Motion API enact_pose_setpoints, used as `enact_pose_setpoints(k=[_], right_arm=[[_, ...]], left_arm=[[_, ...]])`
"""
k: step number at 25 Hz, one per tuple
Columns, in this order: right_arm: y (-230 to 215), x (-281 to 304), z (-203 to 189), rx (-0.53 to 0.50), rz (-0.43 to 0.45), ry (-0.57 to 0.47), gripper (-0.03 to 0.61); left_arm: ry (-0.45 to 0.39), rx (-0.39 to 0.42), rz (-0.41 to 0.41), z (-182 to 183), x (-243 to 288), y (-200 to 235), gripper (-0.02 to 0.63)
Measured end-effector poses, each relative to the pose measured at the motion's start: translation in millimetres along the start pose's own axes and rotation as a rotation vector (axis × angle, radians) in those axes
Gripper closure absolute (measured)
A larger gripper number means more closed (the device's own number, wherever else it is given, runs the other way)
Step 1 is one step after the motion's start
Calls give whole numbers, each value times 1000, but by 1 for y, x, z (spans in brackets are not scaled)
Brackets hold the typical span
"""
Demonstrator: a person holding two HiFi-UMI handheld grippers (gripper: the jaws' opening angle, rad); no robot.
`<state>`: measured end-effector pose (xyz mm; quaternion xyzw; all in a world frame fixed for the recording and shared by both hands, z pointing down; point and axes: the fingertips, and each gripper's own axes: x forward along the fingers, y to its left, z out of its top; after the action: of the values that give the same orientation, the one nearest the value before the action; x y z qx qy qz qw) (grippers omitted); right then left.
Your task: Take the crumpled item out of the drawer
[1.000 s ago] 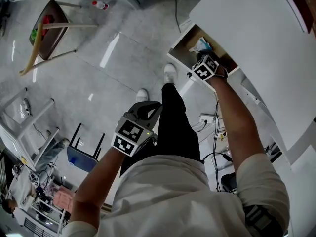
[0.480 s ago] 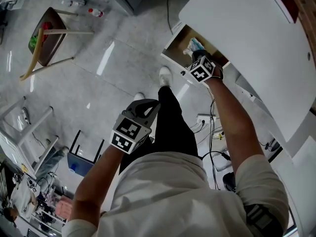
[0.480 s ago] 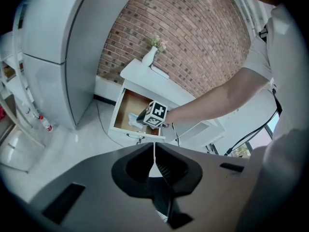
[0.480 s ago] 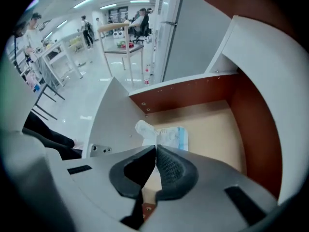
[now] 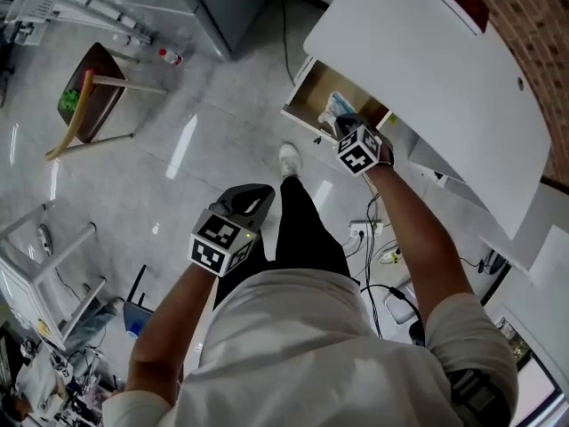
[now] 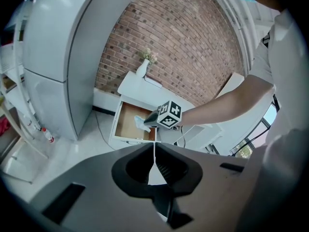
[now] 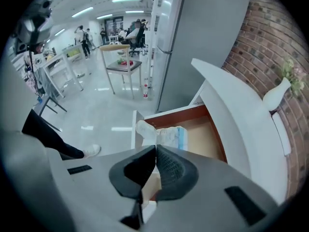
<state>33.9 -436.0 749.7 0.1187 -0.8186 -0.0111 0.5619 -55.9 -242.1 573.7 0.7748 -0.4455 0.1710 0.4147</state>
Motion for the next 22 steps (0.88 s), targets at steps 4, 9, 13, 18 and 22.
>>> enact_pose_setpoints(k=[4, 9, 13, 18, 22], right_arm=[[25, -49, 14, 20, 4, -18, 549], [61, -130, 26, 62, -5, -60, 549], [99, -184, 31, 113, -4, -85, 549], [148, -237, 42, 154, -20, -128, 549], [189, -271, 46, 193, -31, -161, 549]], left_arm=[[-19, 29, -9, 5, -31, -5, 588], [-47, 79, -6, 10, -80, -30, 588], [-57, 92, -6, 2, -117, -44, 589], [-77, 106, -10, -14, -154, -48, 589], [-70, 112, -17, -34, -175, -49, 588]])
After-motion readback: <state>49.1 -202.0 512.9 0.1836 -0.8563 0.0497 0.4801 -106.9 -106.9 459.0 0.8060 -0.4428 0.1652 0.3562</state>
